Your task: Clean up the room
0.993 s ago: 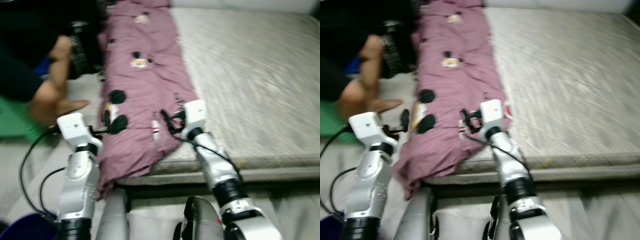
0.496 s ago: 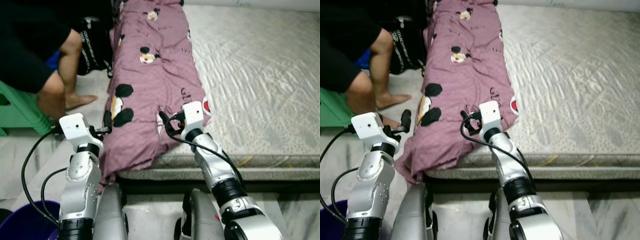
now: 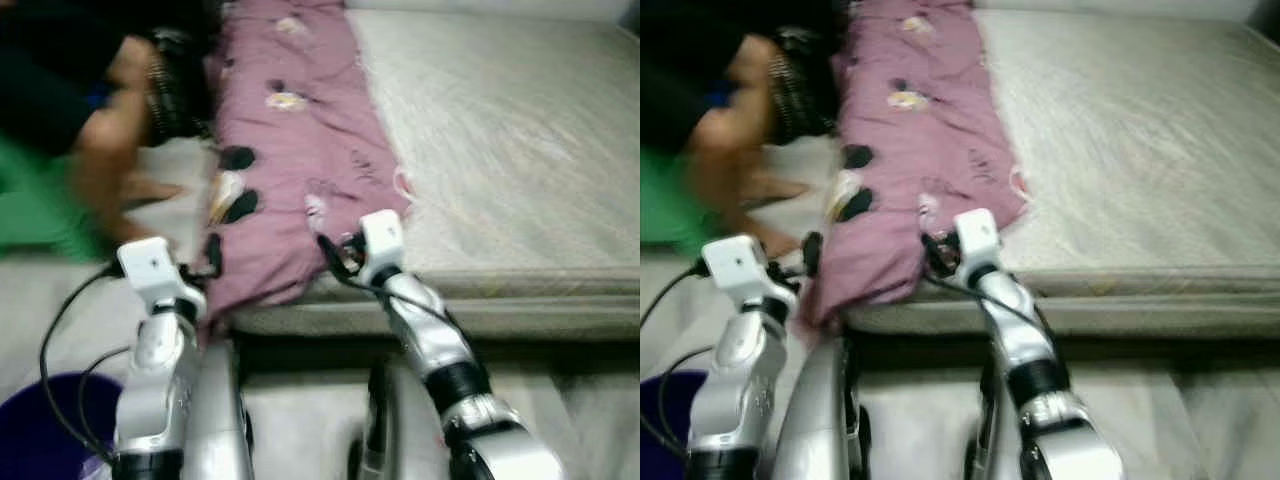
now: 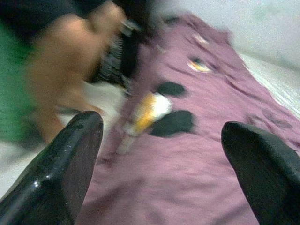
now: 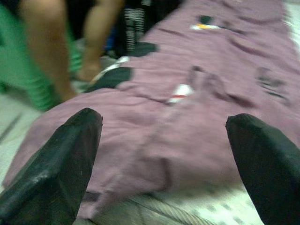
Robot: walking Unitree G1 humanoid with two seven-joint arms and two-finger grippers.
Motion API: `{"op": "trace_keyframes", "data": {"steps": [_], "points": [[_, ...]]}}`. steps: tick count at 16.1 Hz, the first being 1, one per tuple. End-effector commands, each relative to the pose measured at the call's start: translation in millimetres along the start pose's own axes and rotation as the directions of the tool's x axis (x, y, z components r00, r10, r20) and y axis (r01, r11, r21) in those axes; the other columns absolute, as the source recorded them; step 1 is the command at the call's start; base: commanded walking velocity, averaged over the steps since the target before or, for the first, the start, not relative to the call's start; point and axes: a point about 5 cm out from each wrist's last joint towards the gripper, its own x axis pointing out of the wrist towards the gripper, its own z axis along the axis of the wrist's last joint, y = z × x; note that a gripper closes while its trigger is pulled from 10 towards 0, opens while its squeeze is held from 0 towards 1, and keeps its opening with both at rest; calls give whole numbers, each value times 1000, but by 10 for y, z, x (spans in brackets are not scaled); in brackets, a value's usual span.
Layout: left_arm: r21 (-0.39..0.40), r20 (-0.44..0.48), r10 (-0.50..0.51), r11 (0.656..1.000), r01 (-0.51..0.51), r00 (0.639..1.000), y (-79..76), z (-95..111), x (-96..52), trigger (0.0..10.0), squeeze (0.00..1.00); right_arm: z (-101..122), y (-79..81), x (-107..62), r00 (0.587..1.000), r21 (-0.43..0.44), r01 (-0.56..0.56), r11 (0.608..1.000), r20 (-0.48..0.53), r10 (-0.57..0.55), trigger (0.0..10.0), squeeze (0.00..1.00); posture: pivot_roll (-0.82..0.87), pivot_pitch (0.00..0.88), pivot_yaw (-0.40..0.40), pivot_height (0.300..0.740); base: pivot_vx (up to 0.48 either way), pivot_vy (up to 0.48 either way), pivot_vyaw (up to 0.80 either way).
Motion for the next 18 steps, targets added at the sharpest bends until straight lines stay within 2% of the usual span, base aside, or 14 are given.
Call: {"op": "trace_keyframes", "data": {"steps": [1,5,8,12,15,18], "points": [[14,-40,21,1000,-20,999,41,-62,-36,10000,0,-32,15,11,1000,10,0,1000,-16,0,10000,0,123,128,-42,533,0,0,0],[36,-32,26,999,-25,999,108,6,-124,10000,0,47,5,91,1000,-7,20,1000,8,-20,10000,0,165,153,-33,533,0,0,0],[34,-32,11,999,-10,999,106,28,-152,10000,0,58,10,105,999,0,40,999,19,-40,10000,0,168,164,-24,533,0,0,790],[19,-41,-10,1000,10,999,57,35,-185,10000,0,80,-19,141,997,23,68,997,23,-68,10000,0,182,178,-23,533,69,0,0],[26,-42,27,999,-25,999,107,60,-254,10000,0,168,-57,214,995,28,94,995,27,-95,10000,0,211,191,-28,533,82,0,0],[44,-61,40,998,-38,997,147,62,-311,10000,0,301,-6,318,995,37,96,995,35,-98,10000,0,244,206,-27,533,0,0,0]]}}
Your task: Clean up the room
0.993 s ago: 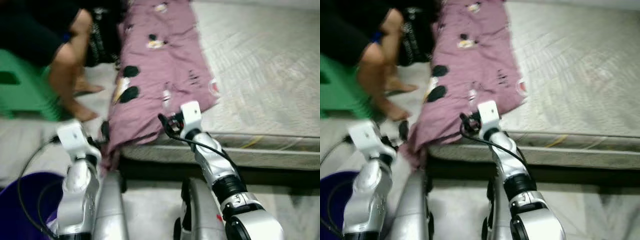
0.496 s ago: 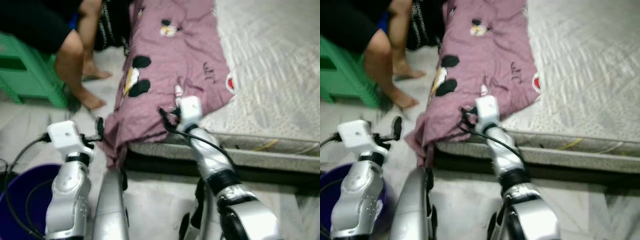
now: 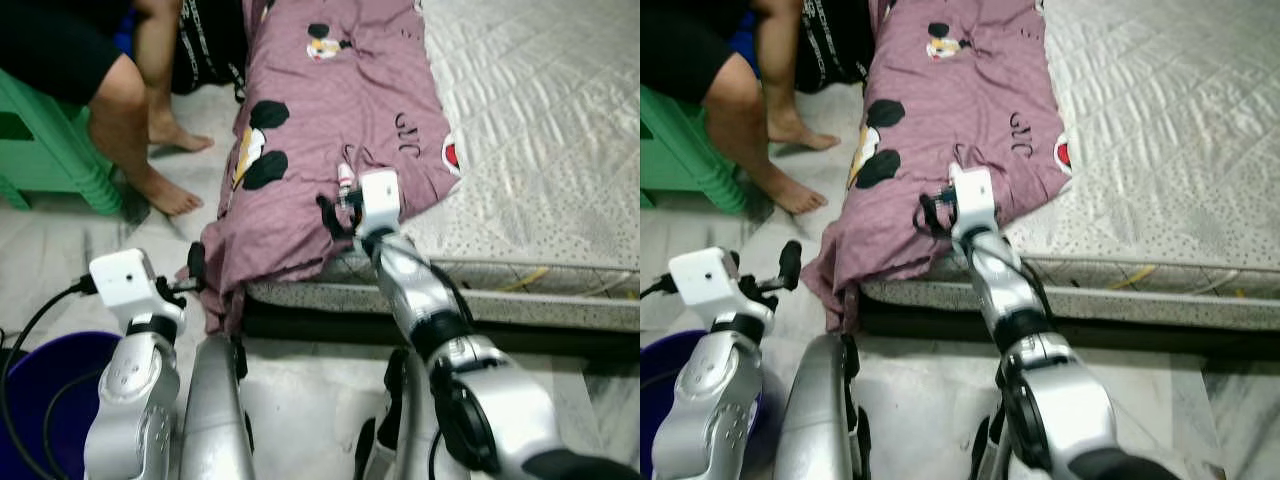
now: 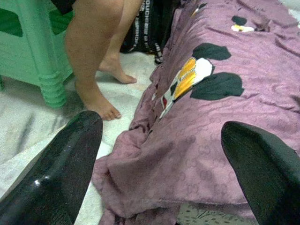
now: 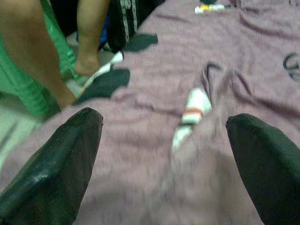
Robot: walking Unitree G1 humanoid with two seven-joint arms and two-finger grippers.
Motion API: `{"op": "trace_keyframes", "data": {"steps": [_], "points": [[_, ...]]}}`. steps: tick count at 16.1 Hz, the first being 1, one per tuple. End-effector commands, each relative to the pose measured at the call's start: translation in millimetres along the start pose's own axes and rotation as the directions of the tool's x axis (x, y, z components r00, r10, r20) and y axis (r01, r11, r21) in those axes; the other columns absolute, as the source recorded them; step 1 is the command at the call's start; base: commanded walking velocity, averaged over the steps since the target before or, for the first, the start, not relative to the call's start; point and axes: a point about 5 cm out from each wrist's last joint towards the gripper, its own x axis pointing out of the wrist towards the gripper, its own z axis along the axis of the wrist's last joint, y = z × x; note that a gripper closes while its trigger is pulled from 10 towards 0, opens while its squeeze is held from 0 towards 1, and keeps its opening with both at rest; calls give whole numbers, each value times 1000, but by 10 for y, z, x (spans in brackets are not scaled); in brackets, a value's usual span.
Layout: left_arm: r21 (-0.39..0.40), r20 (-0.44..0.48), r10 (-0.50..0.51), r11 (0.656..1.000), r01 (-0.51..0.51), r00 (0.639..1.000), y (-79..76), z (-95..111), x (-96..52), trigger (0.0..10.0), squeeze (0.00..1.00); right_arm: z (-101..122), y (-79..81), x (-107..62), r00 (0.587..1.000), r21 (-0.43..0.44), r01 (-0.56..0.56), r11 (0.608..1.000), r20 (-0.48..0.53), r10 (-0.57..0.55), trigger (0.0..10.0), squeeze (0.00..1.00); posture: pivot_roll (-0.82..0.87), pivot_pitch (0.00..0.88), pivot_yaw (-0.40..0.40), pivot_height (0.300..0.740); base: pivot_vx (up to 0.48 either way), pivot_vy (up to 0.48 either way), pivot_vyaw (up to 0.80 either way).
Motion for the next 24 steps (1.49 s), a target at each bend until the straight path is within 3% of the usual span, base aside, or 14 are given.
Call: {"op": "trace_keyframes", "data": {"steps": [1,6,9,14,15,19,22,24], "points": [[15,-5,8,1000,-8,1000,25,19,-46,10000,0,-8,50,25,1000,25,11,1000,-12,-11,10000,0,255,210,-25,533,0,0,0],[30,-1,35,999,-35,999,34,91,-170,10000,0,100,4,116,995,37,94,995,-48,-92,10000,0,331,248,-34,533,0,0,0],[31,-25,54,998,-53,998,50,74,-324,10000,0,103,-19,123,990,30,131,991,-61,-129,10000,0,339,289,-26,533,0,0,0],[23,-69,41,999,-39,997,-28,45,-425,10000,0,-156,-140,25,958,-64,214,975,-183,-222,10000,0,344,342,-6,533,0,0,0],[22,-84,37,999,-35,996,-41,34,-444,10000,0,-197,-201,-5,942,-67,266,962,-194,-274,0,0,343,358,1,533,0,0,0],[26,-98,40,999,-38,994,-41,42,-434,10000,0,-162,-345,-27,916,-79,355,932,-170,-363,0,0,328,356,5,533,0,0,0],[26,-94,36,999,-34,995,-39,53,-361,10000,0,-249,-549,-122,893,-82,398,914,-195,-407,0,0,306,330,4,533,0,0,0],[23,-94,25,999,-23,995,-53,43,-333,10000,0,-408,-761,-275,861,-99,436,894,-242,-447,0,0,278,307,2,533,0,0,0]]}}
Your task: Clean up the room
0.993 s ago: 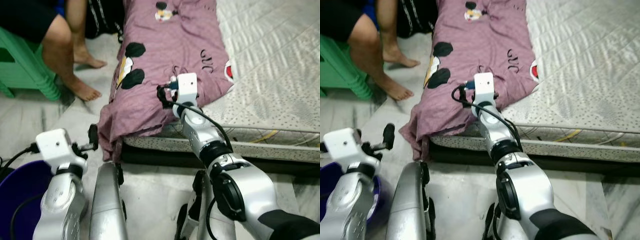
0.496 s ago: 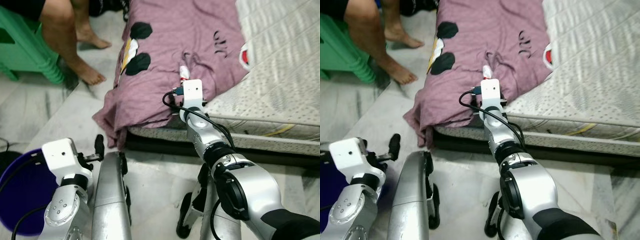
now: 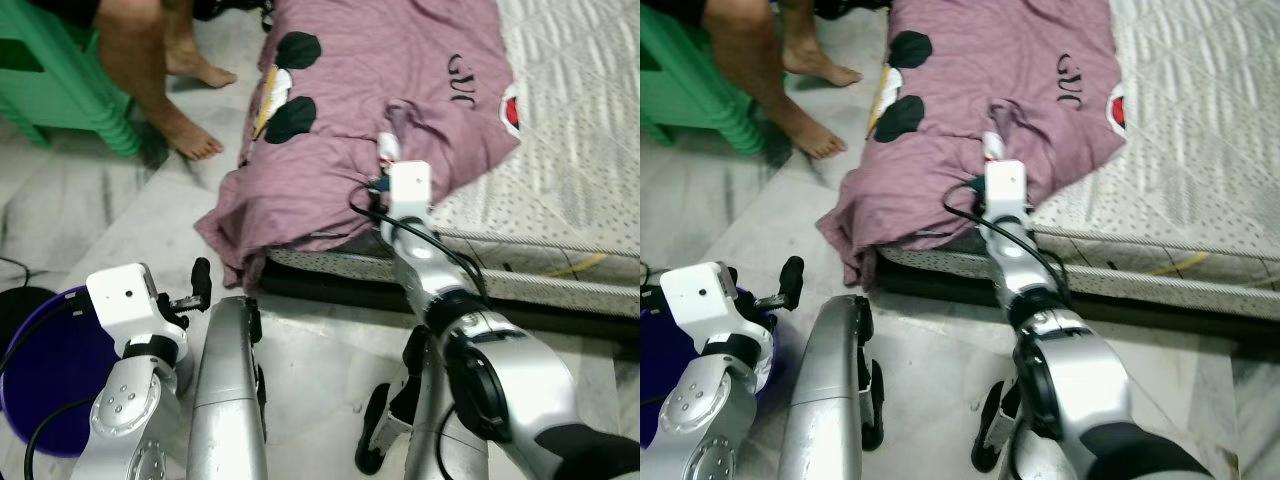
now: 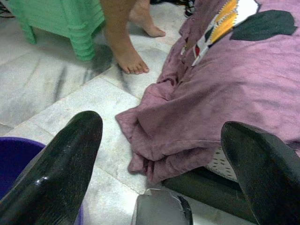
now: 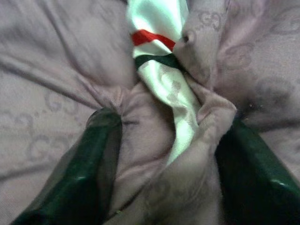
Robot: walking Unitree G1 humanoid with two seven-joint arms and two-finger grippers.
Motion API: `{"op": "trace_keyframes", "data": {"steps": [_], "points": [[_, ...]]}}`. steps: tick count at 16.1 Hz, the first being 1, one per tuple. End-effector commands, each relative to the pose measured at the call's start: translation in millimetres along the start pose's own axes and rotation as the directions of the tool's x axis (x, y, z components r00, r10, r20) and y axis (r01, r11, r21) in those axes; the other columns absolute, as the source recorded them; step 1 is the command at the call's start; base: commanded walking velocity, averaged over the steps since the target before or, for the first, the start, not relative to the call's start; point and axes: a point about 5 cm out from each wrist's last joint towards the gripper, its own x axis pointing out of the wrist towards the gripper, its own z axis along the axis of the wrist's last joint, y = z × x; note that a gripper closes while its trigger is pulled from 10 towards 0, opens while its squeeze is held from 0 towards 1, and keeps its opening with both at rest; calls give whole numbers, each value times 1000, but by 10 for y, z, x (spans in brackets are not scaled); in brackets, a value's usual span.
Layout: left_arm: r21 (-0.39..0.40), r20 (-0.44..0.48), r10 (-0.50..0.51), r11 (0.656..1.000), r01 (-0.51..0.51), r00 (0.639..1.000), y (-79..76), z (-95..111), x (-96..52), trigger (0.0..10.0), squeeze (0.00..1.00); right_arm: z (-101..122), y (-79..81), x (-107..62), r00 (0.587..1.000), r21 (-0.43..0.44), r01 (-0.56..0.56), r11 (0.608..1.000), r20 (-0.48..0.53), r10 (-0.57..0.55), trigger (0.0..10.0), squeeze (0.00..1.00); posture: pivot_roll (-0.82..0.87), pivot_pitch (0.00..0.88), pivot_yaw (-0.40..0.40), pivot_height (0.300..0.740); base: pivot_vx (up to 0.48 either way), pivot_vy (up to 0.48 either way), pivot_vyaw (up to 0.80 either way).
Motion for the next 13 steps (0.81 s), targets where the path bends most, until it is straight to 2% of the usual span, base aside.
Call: {"op": "trace_keyframes", "data": {"steps": [1,3,4,5,6,8,9,10,12,13], "points": [[9,-37,22,1000,-22,999,59,-83,-7,10000,0,-389,-287,-88,987,-1,77,997,-142,-76,0,0,269,299,2,533,0,0,0],[5,-38,7,1000,-7,999,39,-95,72,10000,0,-631,-447,-215,980,-25,73,997,-185,-76,0,0,229,273,4,533,0,0,0],[5,-36,3,1000,-3,999,32,-94,89,10000,0,-680,-474,-254,978,-32,70,997,-193,-74,0,0,224,269,4,533,0,0,0],[4,-34,-5,1000,5,999,22,-89,134,10000,0,-798,-534,-393,973,-37,63,997,-221,-69,0,0,206,256,4,533,0,0,0],[5,-32,-13,1000,14,999,10,-83,186,10000,0,-896,-643,-672,966,-53,58,997,-251,-70,0,0,191,246,6,533,0,0,0],[3,-31,-23,1000,23,999,-4,-88,237,10000,0,-926,-729,-930,959,-71,48,996,-275,-66,0,0,163,232,10,533,0,0,0],[2,-31,-27,1000,27,999,-12,-92,256,10000,0,-935,-745,-989,958,-76,39,996,-282,-59,588,0,145,223,12,533,0,0,0],[-1,-30,-46,999,46,998,-51,-108,303,10000,0,-974,-802,-1242,953,-102,-6,995,-302,-25,3686,0,124,212,13,533,0,0,0],[-6,-23,-59,998,59,998,-86,-109,372,10000,0,-1022,-864,-1437,941,-126,-22,992,-337,-22,10000,0,108,199,12,533,0,0,0],[-10,-11,-64,998,64,998,-104,-93,427,10000,0,-948,-928,-1495,942,-142,15,990,-329,-61,10000,894,92,186,12,533,0,0,0]]}}
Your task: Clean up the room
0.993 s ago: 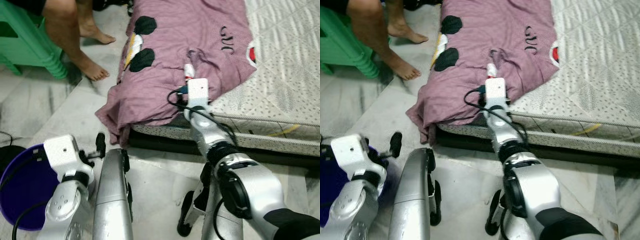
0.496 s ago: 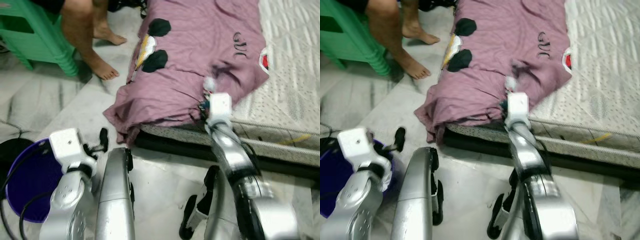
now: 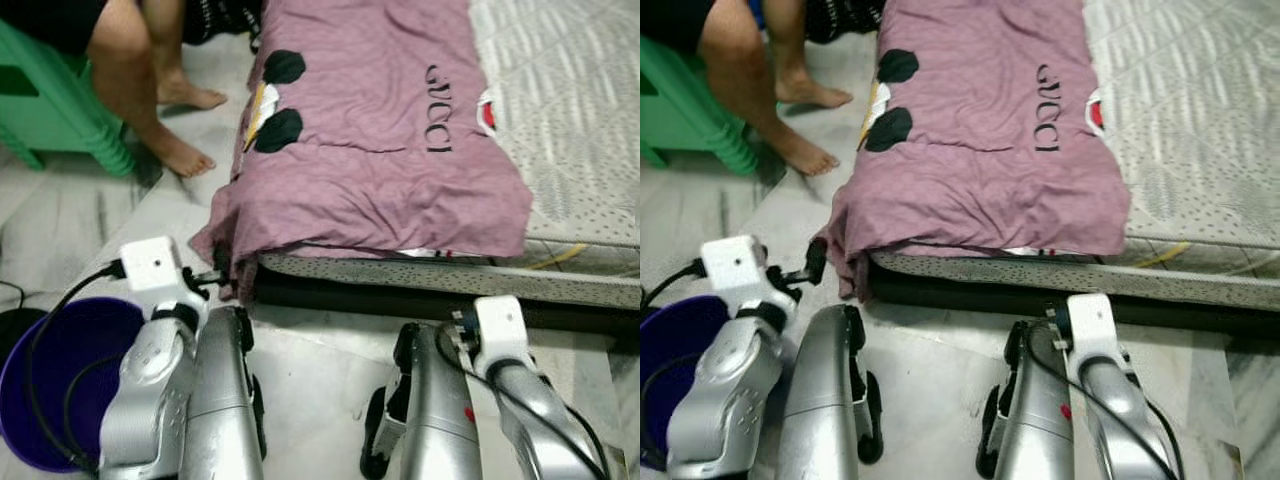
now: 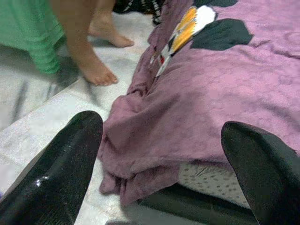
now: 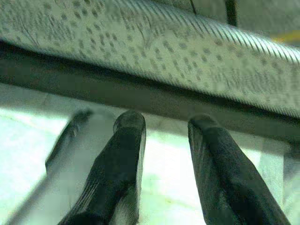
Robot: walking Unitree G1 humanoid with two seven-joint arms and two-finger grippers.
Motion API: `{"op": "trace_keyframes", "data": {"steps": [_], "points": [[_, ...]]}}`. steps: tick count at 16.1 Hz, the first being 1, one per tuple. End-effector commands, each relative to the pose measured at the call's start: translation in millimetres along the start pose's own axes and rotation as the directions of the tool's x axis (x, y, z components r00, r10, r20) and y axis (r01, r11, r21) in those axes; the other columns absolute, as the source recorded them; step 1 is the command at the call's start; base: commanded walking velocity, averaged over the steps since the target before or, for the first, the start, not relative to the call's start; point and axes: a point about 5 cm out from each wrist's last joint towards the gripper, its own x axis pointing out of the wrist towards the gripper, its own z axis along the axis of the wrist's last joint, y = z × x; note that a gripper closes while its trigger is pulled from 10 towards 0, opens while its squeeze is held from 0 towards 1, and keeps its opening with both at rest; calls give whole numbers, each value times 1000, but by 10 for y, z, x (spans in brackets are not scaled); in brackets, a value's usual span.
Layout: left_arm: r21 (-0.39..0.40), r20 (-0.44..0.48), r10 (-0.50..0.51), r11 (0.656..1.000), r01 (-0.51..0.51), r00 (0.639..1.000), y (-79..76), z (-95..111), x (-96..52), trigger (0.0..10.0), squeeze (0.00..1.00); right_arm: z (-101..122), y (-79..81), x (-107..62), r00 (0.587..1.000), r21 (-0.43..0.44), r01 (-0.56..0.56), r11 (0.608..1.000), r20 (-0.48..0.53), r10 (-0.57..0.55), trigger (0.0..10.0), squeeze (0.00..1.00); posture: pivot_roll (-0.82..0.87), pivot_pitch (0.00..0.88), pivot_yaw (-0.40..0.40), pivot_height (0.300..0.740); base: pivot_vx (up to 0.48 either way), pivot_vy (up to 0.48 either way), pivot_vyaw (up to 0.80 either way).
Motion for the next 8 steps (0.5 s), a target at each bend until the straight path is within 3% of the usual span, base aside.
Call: {"op": "trace_keyframes", "data": {"steps": [1,2,4,6,8], "points": [[2,-8,13,1000,-13,1000,33,-38,15,10000,0,156,-92,-3,997,0,50,999,53,-50,10000,1000,90,178,11,533,0,0,0],[2,-4,11,1000,-11,1000,29,-34,39,10000,0,259,-116,51,994,20,67,998,90,-69,10000,1000,88,171,10,533,0,0,0],[2,15,14,1000,-14,1000,36,-3,78,10000,0,738,-174,232,959,37,108,993,261,-114,10000,1000,89,150,7,533,0,0,0],[0,41,21,1000,-21,999,53,36,130,10000,0,1238,-110,355,907,67,70,995,412,-91,10000,1000,95,139,7,533,0,0,0],[-1,54,21,1000,-21,998,55,62,154,10000,0,1526,-20,462,876,108,25,994,477,-74,10000,1000,114,136,9,533,0,0,0]]}}
